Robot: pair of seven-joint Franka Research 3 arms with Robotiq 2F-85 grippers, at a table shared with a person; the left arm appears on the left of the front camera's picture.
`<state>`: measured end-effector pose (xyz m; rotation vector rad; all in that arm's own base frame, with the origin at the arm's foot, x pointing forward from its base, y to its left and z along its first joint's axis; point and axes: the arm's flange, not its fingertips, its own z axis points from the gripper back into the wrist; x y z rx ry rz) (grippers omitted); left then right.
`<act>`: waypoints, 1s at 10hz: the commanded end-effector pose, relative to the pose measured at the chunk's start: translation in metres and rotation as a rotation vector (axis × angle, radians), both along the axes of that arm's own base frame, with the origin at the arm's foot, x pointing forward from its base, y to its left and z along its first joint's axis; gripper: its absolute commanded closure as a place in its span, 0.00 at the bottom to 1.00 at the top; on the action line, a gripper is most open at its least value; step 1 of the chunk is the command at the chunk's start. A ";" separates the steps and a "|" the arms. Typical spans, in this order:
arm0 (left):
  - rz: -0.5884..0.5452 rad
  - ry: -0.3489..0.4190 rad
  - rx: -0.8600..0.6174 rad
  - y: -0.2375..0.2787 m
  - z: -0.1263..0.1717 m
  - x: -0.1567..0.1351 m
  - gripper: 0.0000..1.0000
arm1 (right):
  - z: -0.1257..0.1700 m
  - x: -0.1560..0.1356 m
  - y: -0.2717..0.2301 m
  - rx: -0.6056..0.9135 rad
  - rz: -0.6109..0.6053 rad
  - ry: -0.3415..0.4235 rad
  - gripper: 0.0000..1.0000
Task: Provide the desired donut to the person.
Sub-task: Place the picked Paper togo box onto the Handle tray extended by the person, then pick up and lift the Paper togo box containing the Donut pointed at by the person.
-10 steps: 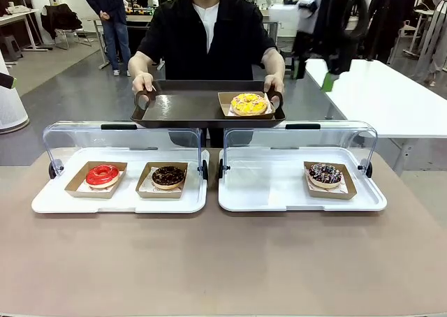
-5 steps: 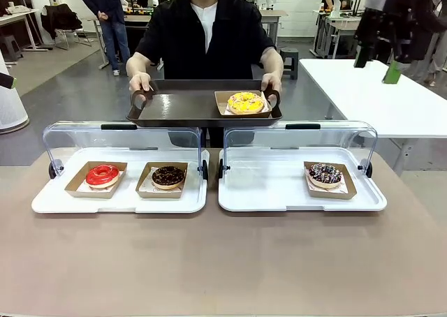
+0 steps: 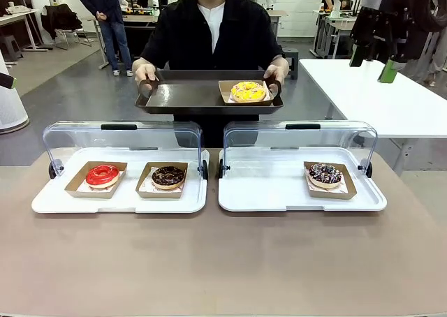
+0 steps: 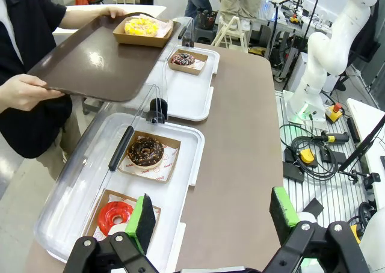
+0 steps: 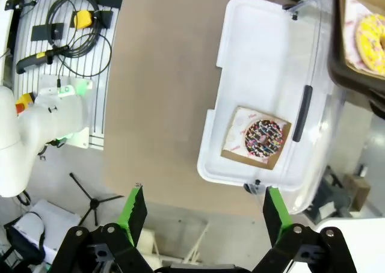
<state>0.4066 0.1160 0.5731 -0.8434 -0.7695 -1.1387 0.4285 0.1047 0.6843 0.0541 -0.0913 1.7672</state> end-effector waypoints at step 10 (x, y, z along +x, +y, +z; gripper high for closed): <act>0.000 -0.007 -0.011 0.000 0.002 0.000 0.00 | 0.001 0.004 -0.001 -0.007 0.008 0.005 0.00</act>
